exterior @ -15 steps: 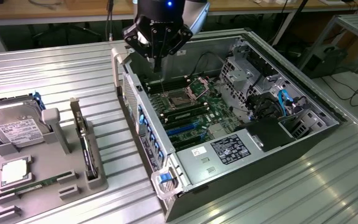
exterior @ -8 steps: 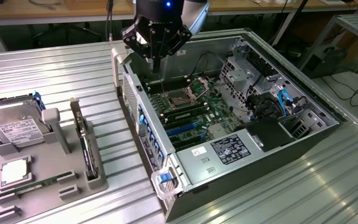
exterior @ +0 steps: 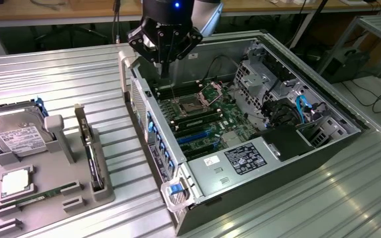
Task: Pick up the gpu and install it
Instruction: 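Reach for the gpu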
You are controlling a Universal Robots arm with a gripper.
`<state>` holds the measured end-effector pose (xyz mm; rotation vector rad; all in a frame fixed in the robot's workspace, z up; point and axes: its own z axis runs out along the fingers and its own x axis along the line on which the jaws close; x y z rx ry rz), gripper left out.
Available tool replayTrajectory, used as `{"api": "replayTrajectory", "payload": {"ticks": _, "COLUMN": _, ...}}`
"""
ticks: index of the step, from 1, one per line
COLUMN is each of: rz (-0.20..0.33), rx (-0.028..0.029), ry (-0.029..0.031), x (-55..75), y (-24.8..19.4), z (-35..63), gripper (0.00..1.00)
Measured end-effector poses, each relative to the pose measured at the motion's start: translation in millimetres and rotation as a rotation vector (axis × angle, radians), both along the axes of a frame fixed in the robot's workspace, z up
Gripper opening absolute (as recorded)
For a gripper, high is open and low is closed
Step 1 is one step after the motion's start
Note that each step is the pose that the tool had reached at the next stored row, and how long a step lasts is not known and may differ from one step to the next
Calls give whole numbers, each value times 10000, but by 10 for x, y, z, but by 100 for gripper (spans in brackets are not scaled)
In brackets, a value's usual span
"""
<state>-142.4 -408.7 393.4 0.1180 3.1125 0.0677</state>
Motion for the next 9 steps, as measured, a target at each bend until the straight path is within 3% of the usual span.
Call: {"api": "replayTrajectory", "payload": {"ticks": 9, "rz": 0, "rx": 0, "ry": 0, "x": -37, "y": -14, "z": 0, "gripper": 11}}
